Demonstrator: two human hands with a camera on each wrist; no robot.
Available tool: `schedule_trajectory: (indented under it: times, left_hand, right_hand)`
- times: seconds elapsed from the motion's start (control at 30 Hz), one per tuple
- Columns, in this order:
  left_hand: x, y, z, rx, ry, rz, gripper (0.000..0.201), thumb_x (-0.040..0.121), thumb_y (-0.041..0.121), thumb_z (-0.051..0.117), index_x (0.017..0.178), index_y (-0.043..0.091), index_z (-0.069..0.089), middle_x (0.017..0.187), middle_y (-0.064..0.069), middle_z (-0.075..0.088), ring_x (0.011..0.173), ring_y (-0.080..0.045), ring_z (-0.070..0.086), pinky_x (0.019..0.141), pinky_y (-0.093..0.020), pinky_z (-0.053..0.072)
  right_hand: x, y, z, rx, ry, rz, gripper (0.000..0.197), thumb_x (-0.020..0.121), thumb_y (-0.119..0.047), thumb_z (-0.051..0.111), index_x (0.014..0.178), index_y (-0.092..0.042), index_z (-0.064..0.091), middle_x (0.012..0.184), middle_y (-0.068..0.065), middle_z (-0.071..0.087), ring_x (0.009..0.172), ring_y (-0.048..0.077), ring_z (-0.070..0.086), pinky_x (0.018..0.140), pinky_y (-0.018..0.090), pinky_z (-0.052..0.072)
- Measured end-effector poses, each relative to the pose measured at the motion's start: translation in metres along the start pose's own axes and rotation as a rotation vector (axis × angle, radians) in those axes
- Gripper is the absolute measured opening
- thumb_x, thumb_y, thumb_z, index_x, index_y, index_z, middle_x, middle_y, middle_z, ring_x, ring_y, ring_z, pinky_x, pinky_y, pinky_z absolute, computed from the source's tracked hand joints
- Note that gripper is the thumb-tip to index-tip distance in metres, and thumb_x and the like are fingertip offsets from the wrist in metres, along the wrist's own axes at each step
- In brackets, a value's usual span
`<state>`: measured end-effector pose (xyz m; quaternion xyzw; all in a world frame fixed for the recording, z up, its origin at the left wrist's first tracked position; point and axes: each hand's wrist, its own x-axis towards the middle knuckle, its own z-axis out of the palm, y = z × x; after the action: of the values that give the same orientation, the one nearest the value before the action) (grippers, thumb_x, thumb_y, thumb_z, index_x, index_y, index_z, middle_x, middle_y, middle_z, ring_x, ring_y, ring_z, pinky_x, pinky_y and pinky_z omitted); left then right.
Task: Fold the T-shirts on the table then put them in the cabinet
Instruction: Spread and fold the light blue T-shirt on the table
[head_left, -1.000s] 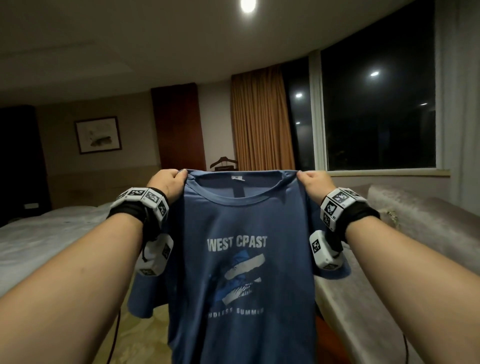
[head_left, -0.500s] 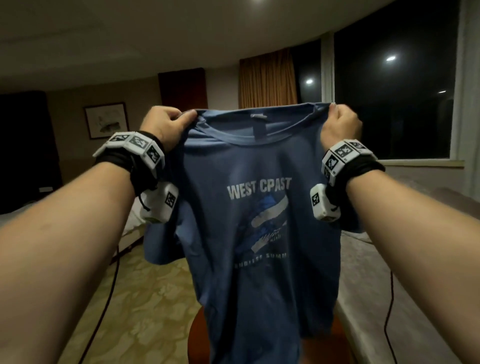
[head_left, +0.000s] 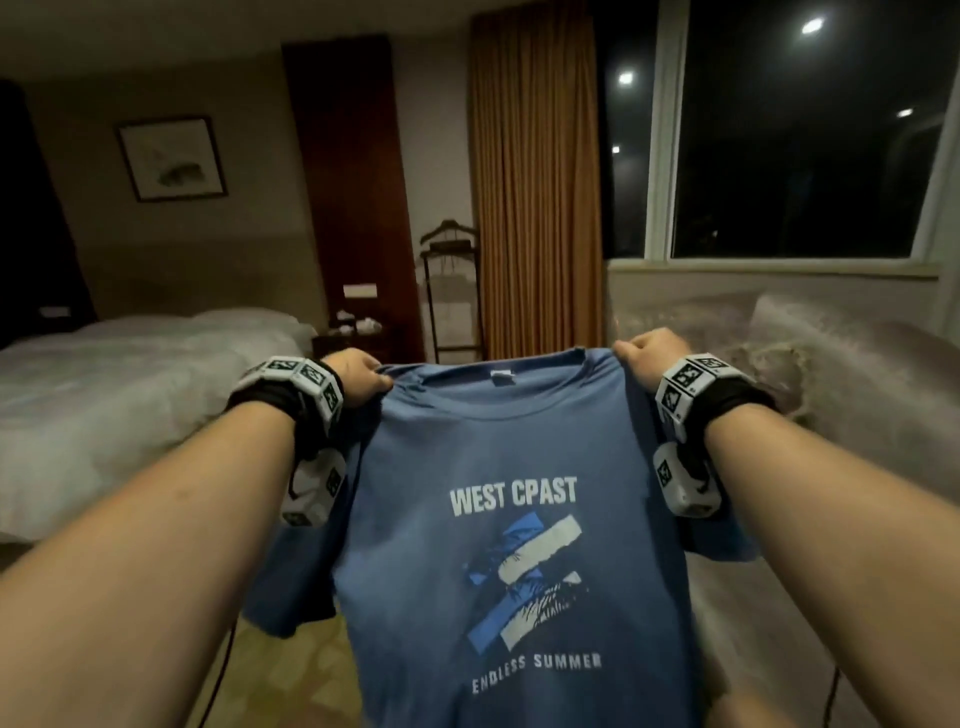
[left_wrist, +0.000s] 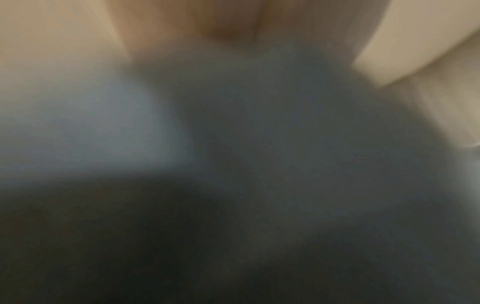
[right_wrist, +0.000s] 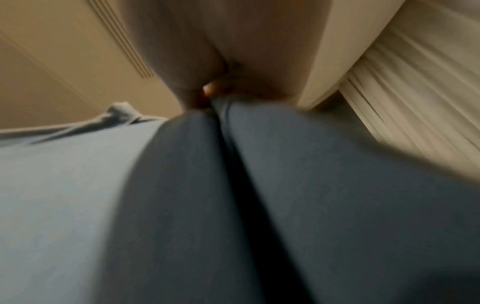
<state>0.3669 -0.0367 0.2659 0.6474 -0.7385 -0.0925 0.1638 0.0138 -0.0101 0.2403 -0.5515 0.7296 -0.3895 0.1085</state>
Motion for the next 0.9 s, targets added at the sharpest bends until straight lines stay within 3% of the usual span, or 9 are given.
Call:
schedule_trajectory:
  times: [0.07, 0.17, 0.27, 0.33, 0.5, 0.6, 0.73, 0.8, 0.9]
  left_hand:
    - [0.025, -0.013, 0.043, -0.007, -0.049, -0.044, 0.028, 0.094, 0.029, 0.057, 0.107, 0.007, 0.069, 0.104, -0.012, 0.067, 0.093, -0.026, 0.06, 0.075, -0.027, 0.042]
    - [0.061, -0.031, 0.107, 0.031, -0.134, -0.097, 0.032, 0.094, 0.033, 0.056, 0.103, 0.005, 0.068, 0.103, -0.014, 0.066, 0.096, -0.028, 0.06, 0.072, -0.025, 0.039]
    - [0.09, -0.052, 0.171, 0.024, -0.236, -0.166, 0.034, 0.096, 0.034, 0.054, 0.102, 0.004, 0.068, 0.102, -0.017, 0.066, 0.096, -0.029, 0.06, 0.072, -0.026, 0.039]
    - [0.109, -0.068, 0.212, -0.012, -0.283, -0.219, 0.036, 0.097, 0.032, 0.052, 0.11, 0.001, 0.065, 0.111, -0.019, 0.065, 0.105, -0.032, 0.06, 0.08, -0.029, 0.043]
    - [0.158, -0.097, 0.293, -0.185, -0.312, -0.382, 0.033, 0.098, 0.02, 0.051, 0.115, -0.006, 0.06, 0.119, -0.022, 0.063, 0.108, -0.036, 0.059, 0.087, -0.035, 0.046]
    - [0.18, -0.101, 0.323, -0.284, -0.312, -0.427, 0.034, 0.098, 0.013, 0.051, 0.127, -0.003, 0.054, 0.127, -0.016, 0.057, 0.109, -0.028, 0.056, 0.088, -0.031, 0.043]
    - [0.184, -0.116, 0.354, -0.306, -0.351, -0.408, 0.064, 0.091, 0.024, 0.063, 0.147, 0.016, 0.033, 0.141, -0.015, 0.047, 0.123, -0.032, 0.051, 0.098, -0.036, 0.043]
    - [0.177, -0.128, 0.359, -0.236, -0.398, -0.426, 0.07, 0.089, 0.03, 0.064, 0.149, 0.018, 0.029, 0.149, -0.013, 0.038, 0.131, -0.032, 0.044, 0.104, -0.037, 0.039]
    - [0.159, -0.143, 0.356, -0.179, -0.437, -0.464, 0.073, 0.086, 0.035, 0.067, 0.146, 0.01, 0.034, 0.149, -0.011, 0.039, 0.134, -0.03, 0.041, 0.106, -0.035, 0.036]
  right_hand:
    - [0.019, 0.029, 0.035, -0.057, -0.071, 0.1, 0.038, 0.092, -0.042, 0.054, 0.075, -0.01, 0.065, 0.088, 0.011, 0.068, 0.084, 0.029, 0.063, 0.078, 0.032, 0.048]
    - [0.041, 0.071, 0.091, -0.14, -0.139, 0.235, 0.038, 0.09, -0.041, 0.056, 0.096, -0.006, 0.069, 0.101, 0.015, 0.068, 0.093, 0.033, 0.063, 0.088, 0.038, 0.05]
    - [0.058, 0.109, 0.144, -0.204, -0.197, 0.351, 0.039, 0.093, -0.035, 0.056, 0.108, 0.0, 0.065, 0.109, 0.019, 0.064, 0.099, 0.036, 0.061, 0.081, 0.034, 0.044]
    - [0.069, 0.129, 0.179, -0.253, -0.234, 0.408, 0.036, 0.095, -0.033, 0.055, 0.104, 0.001, 0.061, 0.105, 0.02, 0.063, 0.098, 0.036, 0.06, 0.076, 0.034, 0.041]
    - [0.1, 0.169, 0.259, -0.303, -0.31, 0.506, 0.039, 0.094, -0.035, 0.055, 0.11, 0.001, 0.062, 0.112, 0.021, 0.063, 0.102, 0.036, 0.061, 0.077, 0.033, 0.042]
    - [0.108, 0.187, 0.293, -0.297, -0.344, 0.479, 0.036, 0.096, -0.028, 0.05, 0.119, -0.002, 0.06, 0.122, 0.018, 0.061, 0.112, 0.034, 0.057, 0.08, 0.03, 0.041]
    - [0.102, 0.199, 0.327, -0.236, -0.432, 0.41, 0.053, 0.095, -0.019, 0.051, 0.145, -0.011, 0.036, 0.146, 0.014, 0.041, 0.132, 0.031, 0.042, 0.108, 0.033, 0.034]
    - [0.096, 0.196, 0.339, -0.248, -0.462, 0.365, 0.06, 0.095, -0.018, 0.053, 0.149, -0.011, 0.029, 0.151, 0.013, 0.032, 0.136, 0.031, 0.036, 0.112, 0.035, 0.031]
    - [0.081, 0.179, 0.351, -0.31, -0.452, 0.275, 0.055, 0.093, -0.018, 0.052, 0.145, -0.012, 0.036, 0.151, 0.013, 0.03, 0.133, 0.033, 0.04, 0.11, 0.037, 0.035]
